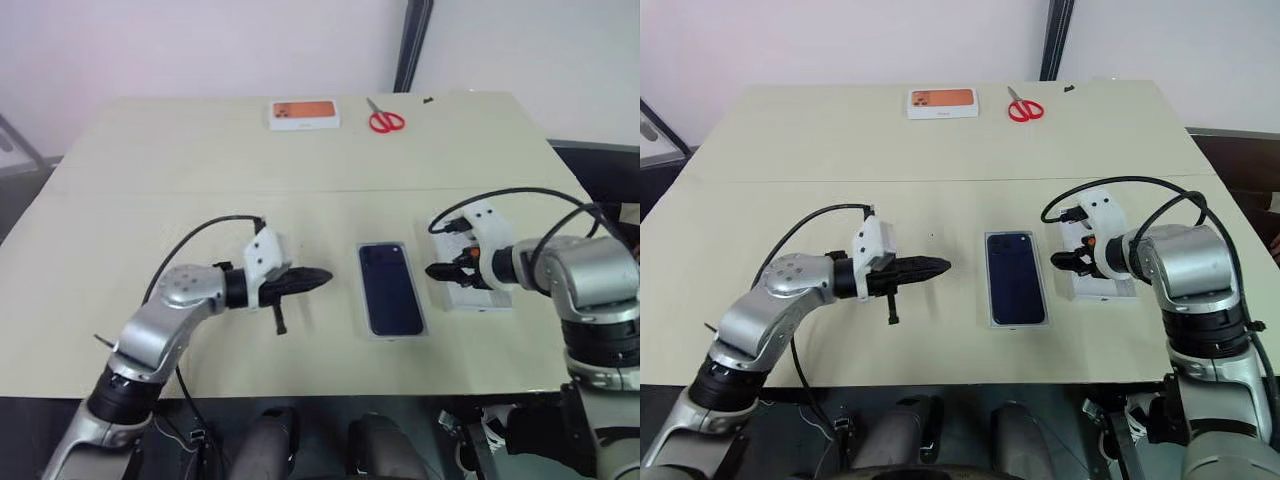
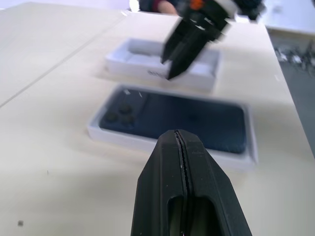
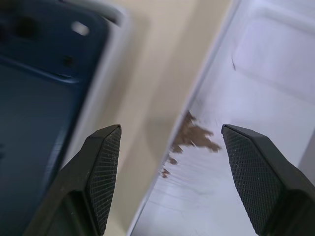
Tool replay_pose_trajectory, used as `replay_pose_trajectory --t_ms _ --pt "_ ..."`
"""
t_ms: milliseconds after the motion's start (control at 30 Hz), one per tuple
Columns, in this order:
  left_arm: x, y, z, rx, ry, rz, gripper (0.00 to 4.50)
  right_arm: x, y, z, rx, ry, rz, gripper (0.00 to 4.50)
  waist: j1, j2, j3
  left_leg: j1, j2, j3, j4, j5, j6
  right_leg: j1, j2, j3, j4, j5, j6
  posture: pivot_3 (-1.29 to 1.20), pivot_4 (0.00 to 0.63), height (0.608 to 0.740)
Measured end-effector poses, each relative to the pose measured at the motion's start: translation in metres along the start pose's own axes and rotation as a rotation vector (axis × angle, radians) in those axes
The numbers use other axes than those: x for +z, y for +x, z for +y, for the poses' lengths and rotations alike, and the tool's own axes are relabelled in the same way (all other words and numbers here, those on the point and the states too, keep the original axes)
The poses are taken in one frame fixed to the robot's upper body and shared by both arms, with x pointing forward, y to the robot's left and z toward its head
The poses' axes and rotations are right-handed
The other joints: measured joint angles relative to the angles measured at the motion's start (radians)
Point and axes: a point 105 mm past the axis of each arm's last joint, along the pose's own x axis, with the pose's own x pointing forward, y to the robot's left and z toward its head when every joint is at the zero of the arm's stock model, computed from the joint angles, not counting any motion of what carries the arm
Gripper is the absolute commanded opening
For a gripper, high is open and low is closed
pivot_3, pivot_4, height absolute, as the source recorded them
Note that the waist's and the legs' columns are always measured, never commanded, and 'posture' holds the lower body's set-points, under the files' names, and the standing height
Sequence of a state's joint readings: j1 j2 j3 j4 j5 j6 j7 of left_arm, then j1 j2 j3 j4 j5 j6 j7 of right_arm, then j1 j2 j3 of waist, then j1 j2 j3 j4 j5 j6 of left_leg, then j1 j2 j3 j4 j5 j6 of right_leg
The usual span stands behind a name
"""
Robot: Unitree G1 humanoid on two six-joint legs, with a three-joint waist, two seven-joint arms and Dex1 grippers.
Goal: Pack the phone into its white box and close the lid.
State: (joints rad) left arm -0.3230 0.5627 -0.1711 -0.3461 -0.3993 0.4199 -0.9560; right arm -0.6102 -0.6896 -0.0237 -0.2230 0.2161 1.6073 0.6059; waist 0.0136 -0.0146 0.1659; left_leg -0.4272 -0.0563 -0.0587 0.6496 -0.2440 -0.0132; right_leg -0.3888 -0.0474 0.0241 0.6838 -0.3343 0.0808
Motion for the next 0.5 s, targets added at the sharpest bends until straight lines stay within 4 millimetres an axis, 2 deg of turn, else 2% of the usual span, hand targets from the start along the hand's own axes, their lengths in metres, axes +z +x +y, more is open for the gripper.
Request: replay_pose_trajectory --t_ms 33,100,167,267,300,400,500 --pt "0.001 0.000 -0.001 -0.007 0.009 -0.008 0.00 -0.001 0.002 -0.001 -0.010 0.006 0.005 3.41 -0.001 0.000 0.000 0.000 0.000 0.000 0.000 0.000 0.000 0.000 0.000 0.000 0.000 0.000 0.000 0.00 0.150 0.740" --pt "0.002 0.001 -0.002 -0.014 0.015 -0.017 0.00 -0.001 0.003 -0.002 -0.020 0.012 0.006 2.86 -0.003 0.000 0.000 0.000 0.000 0.000 0.000 0.000 0.001 0.000 0.000 0.000 0.000 0.000 0.000 0.00 0.150 0.740" --pt "0.002 0.001 -0.004 -0.023 0.018 -0.026 0.00 0.000 0.004 -0.001 -0.026 0.021 -0.003 2.01 -0.005 0.000 0.000 0.000 0.000 0.000 0.000 -0.001 0.001 0.000 0.000 0.000 0.001 0.000 0.000 0.00 0.150 0.740" --pt "0.000 0.001 -0.009 -0.036 0.010 -0.032 0.00 0.001 0.006 0.003 -0.014 0.036 -0.015 0.42 -0.010 0.000 0.000 0.000 0.000 0.000 -0.001 -0.001 0.001 -0.001 0.001 0.000 0.001 0.000 0.000 0.00 0.150 0.740" --pt "-0.001 0.000 -0.010 -0.037 0.007 -0.031 0.00 0.001 0.006 0.003 -0.014 0.040 -0.019 0.04 -0.010 0.000 0.000 0.000 0.000 0.000 -0.001 -0.001 0.001 -0.001 0.001 0.000 0.001 0.000 0.000 0.00 0.150 0.740" --pt "-0.001 -0.001 -0.010 -0.038 0.012 -0.030 0.00 0.007 0.003 0.001 -0.013 0.071 -0.052 0.04 -0.011 0.000 0.000 0.000 0.000 0.000 0.000 -0.001 0.001 0.000 0.001 0.000 0.001 0.000 0.000 0.00 0.150 0.740" --pt "-0.003 -0.004 -0.006 -0.010 0.014 -0.021 0.00 0.033 -0.008 0.005 0.047 0.118 -0.160 0.04 -0.014 0.000 0.000 0.000 0.000 0.000 -0.001 -0.001 0.001 -0.001 0.001 0.000 0.001 0.000 0.000 0.00 0.150 0.740"
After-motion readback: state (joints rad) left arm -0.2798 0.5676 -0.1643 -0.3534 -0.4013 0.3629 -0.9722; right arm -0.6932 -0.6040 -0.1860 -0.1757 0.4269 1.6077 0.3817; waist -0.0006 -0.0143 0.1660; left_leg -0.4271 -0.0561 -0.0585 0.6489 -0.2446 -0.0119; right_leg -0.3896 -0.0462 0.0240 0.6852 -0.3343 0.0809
